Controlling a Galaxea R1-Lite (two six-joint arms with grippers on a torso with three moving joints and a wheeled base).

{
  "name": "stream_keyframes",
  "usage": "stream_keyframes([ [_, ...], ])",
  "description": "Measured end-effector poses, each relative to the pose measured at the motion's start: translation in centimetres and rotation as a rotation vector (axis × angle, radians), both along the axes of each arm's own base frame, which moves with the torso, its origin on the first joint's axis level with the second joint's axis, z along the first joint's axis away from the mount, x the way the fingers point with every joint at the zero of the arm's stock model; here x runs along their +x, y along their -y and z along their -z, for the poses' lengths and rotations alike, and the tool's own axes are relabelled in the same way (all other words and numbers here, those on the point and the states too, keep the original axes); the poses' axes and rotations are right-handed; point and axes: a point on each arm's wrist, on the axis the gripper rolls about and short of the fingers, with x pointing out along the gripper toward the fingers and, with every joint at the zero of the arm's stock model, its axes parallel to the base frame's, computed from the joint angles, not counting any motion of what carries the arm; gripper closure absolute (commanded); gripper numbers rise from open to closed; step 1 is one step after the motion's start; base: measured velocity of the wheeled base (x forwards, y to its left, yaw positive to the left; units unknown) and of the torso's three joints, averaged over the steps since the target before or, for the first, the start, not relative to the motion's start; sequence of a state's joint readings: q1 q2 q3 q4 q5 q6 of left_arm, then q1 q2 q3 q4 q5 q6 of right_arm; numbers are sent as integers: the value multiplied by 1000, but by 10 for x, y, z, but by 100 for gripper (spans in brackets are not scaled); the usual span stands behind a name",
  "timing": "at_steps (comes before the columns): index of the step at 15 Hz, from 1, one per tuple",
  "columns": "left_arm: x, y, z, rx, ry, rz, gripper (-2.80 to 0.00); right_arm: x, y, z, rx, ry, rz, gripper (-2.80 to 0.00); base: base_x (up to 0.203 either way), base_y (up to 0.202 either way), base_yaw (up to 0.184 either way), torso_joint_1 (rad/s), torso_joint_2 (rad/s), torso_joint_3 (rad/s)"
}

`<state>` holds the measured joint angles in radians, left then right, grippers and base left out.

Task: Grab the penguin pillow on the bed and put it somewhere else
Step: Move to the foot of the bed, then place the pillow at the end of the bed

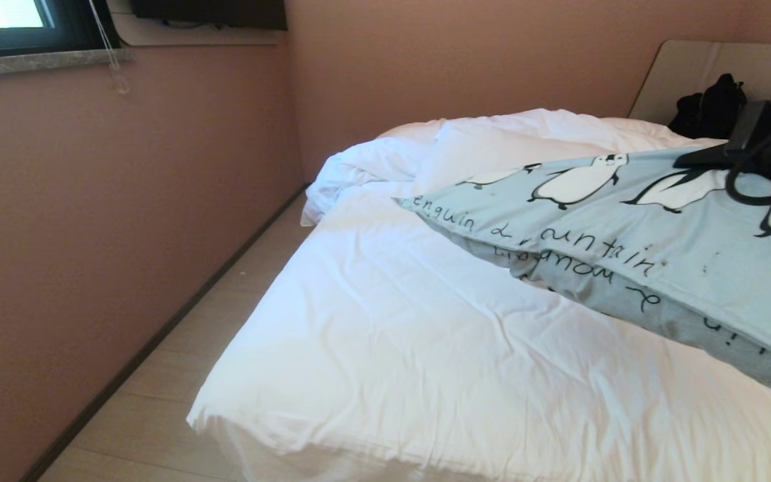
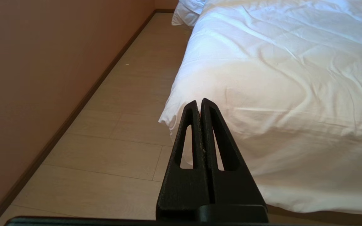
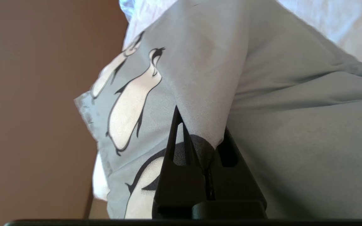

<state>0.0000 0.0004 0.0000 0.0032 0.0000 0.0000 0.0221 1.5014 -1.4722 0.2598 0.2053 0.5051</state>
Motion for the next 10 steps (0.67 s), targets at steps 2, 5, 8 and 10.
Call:
stream_keyframes([
  [2,0,0,0,0,0,0,0,28,-13,10,-22,2,7,0,0,0,0,0,0,0],
  [5,0,0,0,0,0,0,0,69,-27,22,-45,13,58,0,0,0,0,0,0,0],
  [8,0,0,0,0,0,0,0,99,-45,33,-58,25,77,0,0,0,0,0,0,0],
  [10,0,0,0,0,0,0,0,117,-56,43,-65,28,78,0,0,0,0,0,0,0],
])
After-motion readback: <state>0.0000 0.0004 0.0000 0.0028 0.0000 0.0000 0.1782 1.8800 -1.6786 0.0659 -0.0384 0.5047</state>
